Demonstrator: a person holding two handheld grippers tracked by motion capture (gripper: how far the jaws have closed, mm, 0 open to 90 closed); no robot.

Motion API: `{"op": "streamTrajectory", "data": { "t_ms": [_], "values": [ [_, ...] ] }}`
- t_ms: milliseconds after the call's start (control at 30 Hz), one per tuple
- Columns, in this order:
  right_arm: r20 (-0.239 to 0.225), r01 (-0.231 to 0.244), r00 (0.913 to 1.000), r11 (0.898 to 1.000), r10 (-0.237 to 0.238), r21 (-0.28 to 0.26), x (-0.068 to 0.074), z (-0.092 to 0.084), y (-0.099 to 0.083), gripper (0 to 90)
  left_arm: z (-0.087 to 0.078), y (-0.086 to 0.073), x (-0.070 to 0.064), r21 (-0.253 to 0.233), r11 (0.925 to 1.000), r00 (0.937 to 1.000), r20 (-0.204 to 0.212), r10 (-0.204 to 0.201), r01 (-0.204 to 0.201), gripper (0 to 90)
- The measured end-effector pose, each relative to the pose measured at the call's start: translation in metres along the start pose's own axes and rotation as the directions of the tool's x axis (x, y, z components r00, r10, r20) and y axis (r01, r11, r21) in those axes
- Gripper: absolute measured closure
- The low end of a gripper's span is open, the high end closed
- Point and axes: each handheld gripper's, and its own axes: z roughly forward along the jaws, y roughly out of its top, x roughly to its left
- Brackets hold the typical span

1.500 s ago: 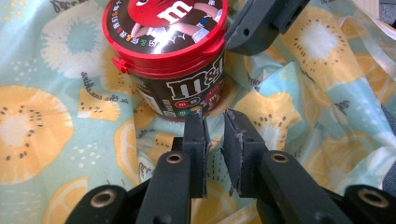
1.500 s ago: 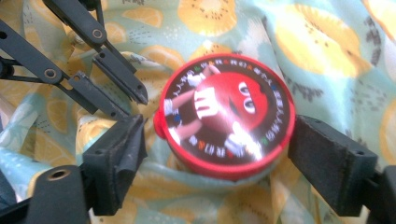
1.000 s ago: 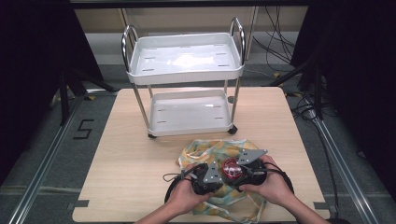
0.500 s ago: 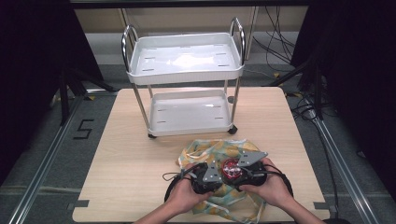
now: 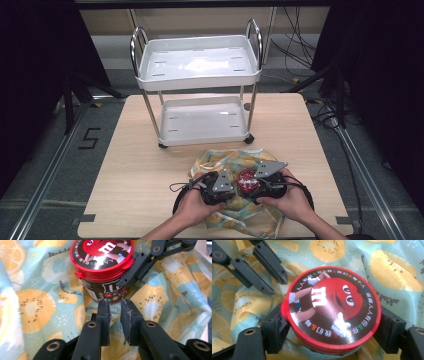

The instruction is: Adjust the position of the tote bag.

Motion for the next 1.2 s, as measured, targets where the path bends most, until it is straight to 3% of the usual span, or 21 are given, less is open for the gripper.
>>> {"op": "streamTrajectory", "data": {
  "t_ms": [133, 567, 733, 800, 1200],
  "values": [
    [0.0, 0.025, 0.9997, 1.0, -0.025, -0.012, -0.002, -0.001, 0.001, 25.5, -0.005, 0.002, 0.001, -0.025, 0.9997, 0.9998, -0.019, -0.004, 0.004, 76.3],
    [-0.026, 0.022, 0.9994, 0.998, -0.023, -0.056, -0.001, -0.006, 0.004, 26.4, -0.024, 0.005, 0.006, -0.049, 0.9987, 0.9991, -0.04, -0.014, 0.012, 74.7],
    [-0.029, 0.004, 0.9996, 0.998, -0.006, -0.069, -0.001, -0.005, 0.002, 26.5, -0.037, -0.002, 0.005, -0.053, 0.9984, 0.9982, -0.055, -0.023, 0.02, 74.5],
    [-0.035, 0.03, 0.9989, 0.996, -0.033, -0.082, -0.003, -0.007, 0.004, 26.5, -0.041, -0.008, 0.004, -0.062, 0.9974, 0.9977, -0.055, -0.04, 0.036, 74.3],
    [-0.042, 0.017, 0.9988, 0.986, -0.024, -0.163, -0.004, -0.021, 0.006, 26.6, -0.051, -0.011, 0.012, -0.097, 0.9927, 0.9935, -0.081, -0.079, 0.071, 73.1]
  ]
}}
